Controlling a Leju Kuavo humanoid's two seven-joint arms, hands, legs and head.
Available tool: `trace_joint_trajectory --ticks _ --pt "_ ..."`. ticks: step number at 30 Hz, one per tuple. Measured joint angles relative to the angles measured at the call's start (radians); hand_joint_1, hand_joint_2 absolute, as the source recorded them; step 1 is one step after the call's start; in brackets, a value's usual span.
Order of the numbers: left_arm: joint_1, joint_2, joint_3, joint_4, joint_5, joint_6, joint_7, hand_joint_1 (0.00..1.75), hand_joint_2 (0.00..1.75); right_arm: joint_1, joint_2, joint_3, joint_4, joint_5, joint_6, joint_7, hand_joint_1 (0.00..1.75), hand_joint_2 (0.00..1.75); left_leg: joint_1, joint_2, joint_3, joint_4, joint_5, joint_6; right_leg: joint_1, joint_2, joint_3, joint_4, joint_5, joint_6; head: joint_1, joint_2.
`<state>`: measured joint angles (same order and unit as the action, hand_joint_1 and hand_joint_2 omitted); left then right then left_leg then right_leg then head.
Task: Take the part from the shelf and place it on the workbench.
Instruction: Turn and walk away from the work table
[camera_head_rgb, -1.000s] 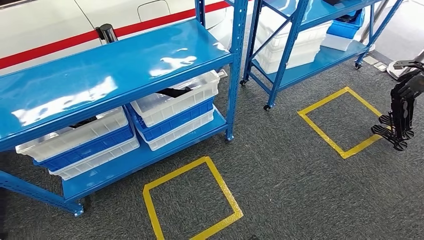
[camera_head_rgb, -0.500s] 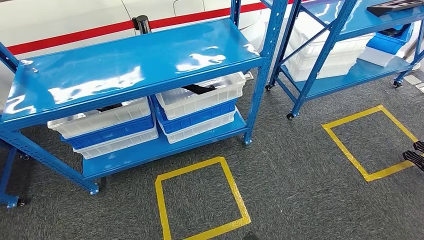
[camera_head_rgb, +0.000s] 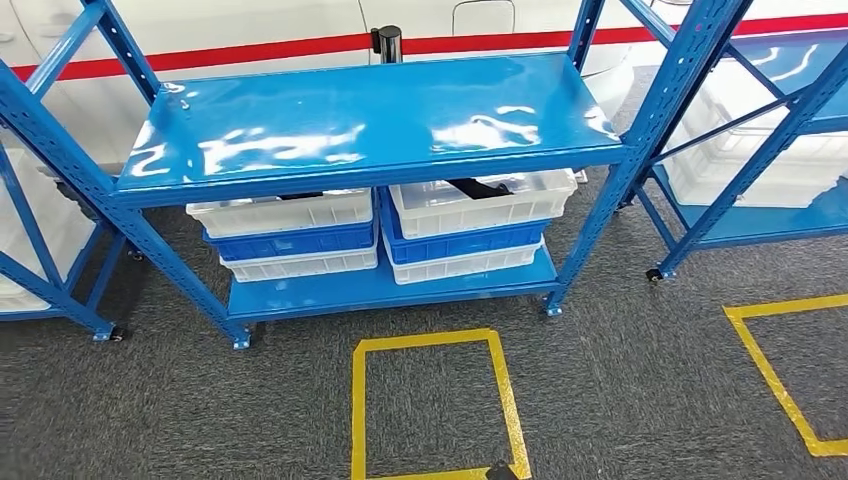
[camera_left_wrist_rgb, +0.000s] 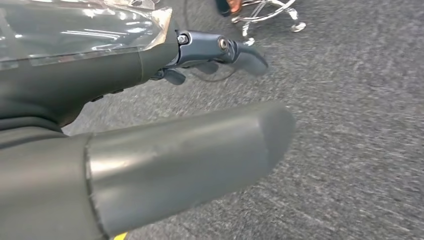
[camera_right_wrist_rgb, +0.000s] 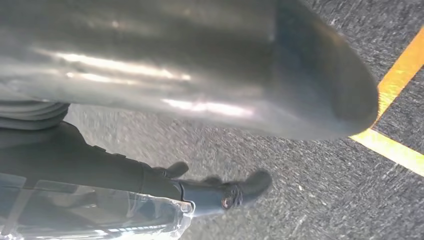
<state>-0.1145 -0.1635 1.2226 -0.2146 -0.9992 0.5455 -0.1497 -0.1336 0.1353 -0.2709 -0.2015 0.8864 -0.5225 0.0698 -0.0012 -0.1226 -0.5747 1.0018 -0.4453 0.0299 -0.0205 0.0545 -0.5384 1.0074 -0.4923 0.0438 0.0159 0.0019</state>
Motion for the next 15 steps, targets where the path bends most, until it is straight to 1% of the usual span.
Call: trace_joint_trajectory --ticks 1,2,3,4,5,6,7,8,9,10,11,12,13,14,15 --pt "0.002 0.001 0.002 0.000 0.005 -0.002 -0.003 0.00 0.00 -0.003 0.000 0.000 0.000 -0.003 -0.003 -0.010 0.00 0.00 0.002 -0.004 -0.002 0.000 0.000 -0.004 0.000 -0.008 0.002 -0.001 0.002 -0.010 0.000 0.000" --pt "0.003 0.002 0.005 0.000 0.010 -0.003 -0.007 0.00 0.00 -0.006 0.000 -0.001 0.000 -0.008 -0.007 -0.022 0.00 0.00 0.004 0.004 -0.005 0.003 -0.002 -0.009 -0.001 -0.014 0.004 -0.002 0.004 -0.018 0.000 0.000" --pt "0.005 0.002 0.008 0.000 0.015 -0.004 -0.011 0.00 0.00 -0.009 0.000 -0.001 -0.001 -0.012 -0.010 -0.034 0.00 0.00 0.005 0.025 -0.012 0.017 -0.012 -0.013 -0.003 -0.020 0.007 -0.003 0.007 -0.026 -0.002 0.000" --pt "0.004 0.003 0.012 0.000 0.019 -0.005 -0.015 0.00 0.00 -0.012 0.000 -0.002 -0.001 -0.015 -0.012 -0.043 0.00 0.00 0.005 0.053 -0.027 0.051 -0.033 -0.018 -0.005 -0.026 0.008 -0.004 0.008 -0.033 -0.004 0.000" --pt "0.002 0.003 0.015 0.000 0.023 -0.006 -0.019 0.00 0.00 -0.015 0.000 -0.003 -0.001 -0.018 -0.013 -0.049 0.00 0.00 0.006 0.083 -0.053 0.105 -0.064 -0.023 -0.004 -0.033 0.009 -0.005 0.008 -0.039 -0.005 0.000" --pt "0.000 0.003 0.017 0.000 0.026 -0.007 -0.022 0.00 0.00 -0.016 -0.001 -0.004 -0.001 -0.019 -0.013 -0.053 0.00 0.00 0.007 0.103 -0.089 0.173 -0.098 -0.027 -0.002 -0.040 0.008 -0.004 0.007 -0.042 -0.007 0.000" --pt "-0.002 0.003 0.019 0.000 0.027 -0.008 -0.026 0.00 0.00 -0.016 -0.002 -0.006 -0.001 -0.021 -0.013 -0.055 0.00 0.00 0.010 0.111 -0.125 0.240 -0.125 -0.030 0.000 -0.049 0.008 -0.004 0.006 -0.044 -0.008 0.000" --pt "-0.003 0.003 0.019 0.000 0.030 -0.009 -0.028 0.00 0.00 -0.016 -0.003 -0.008 -0.001 -0.021 -0.013 -0.056 0.00 0.00 0.012 0.114 -0.150 0.284 -0.135 -0.031 0.001 -0.056 0.008 -0.004 0.005 -0.045 -0.008 0.000" --pt "-0.002 0.003 0.020 0.000 0.033 -0.010 -0.031 0.00 0.00 -0.018 -0.004 -0.010 -0.001 -0.022 -0.013 -0.058 0.00 0.00 0.013 0.115 -0.157 0.292 -0.125 -0.031 0.002 -0.061 0.008 -0.004 0.004 -0.046 -0.008 0.000" --pt "-0.002 0.003 0.022 0.000 0.036 -0.012 -0.034 0.00 0.00 -0.020 -0.004 -0.011 -0.002 -0.022 -0.013 -0.060 0.00 0.00 0.013 0.117 -0.141 0.257 -0.097 -0.029 0.003 -0.065 0.010 -0.004 0.003 -0.046 -0.008 0.000" --pt "-0.002 0.003 0.024 0.000 0.038 -0.014 -0.037 0.00 0.44 -0.022 -0.004 -0.012 -0.002 -0.023 -0.013 -0.061 0.00 0.00 0.013 0.118 -0.107 0.189 -0.059 -0.024 0.004 -0.068 0.012 -0.004 0.002 -0.046 -0.008 0.000" --pt "-0.003 0.004 0.026 0.000 0.039 -0.016 -0.039 0.00 0.87 -0.025 -0.003 -0.013 -0.002 -0.024 -0.013 -0.063 0.00 0.00 0.010 0.123 -0.069 0.115 -0.029 -0.017 0.005 -0.070 0.014 -0.004 0.000 -0.044 -0.007 0.000" --pt "-0.004 0.005 0.028 0.000 0.039 -0.017 -0.041 0.00 1.31 -0.028 -0.003 -0.014 -0.002 -0.025 -0.012 -0.064 0.00 0.00 0.008 0.127 -0.038 0.055 -0.008 -0.012 0.008 -0.071 0.015 -0.004 -0.002 -0.042 -0.007 0.000" --pt "-0.005 0.005 0.029 0.000 0.039 -0.019 -0.042 0.00 1.75 -0.030 -0.002 -0.016 -0.002 -0.026 -0.012 -0.066 0.00 0.00 0.006 0.131 -0.020 0.019 0.002 -0.014 0.013 -0.072 0.013 -0.003 -0.005 -0.041 -0.007 0.000" --pt "-0.006 0.005 0.031 0.000 0.039 -0.021 -0.044 0.00 1.75 -0.032 -0.002 -0.018 -0.002 -0.027 -0.012 -0.068 0.00 0.00 0.003 0.133 -0.014 0.006 0.002 -0.018 0.017 -0.073 0.010 -0.003 -0.007 -0.040 -0.006 0.000"
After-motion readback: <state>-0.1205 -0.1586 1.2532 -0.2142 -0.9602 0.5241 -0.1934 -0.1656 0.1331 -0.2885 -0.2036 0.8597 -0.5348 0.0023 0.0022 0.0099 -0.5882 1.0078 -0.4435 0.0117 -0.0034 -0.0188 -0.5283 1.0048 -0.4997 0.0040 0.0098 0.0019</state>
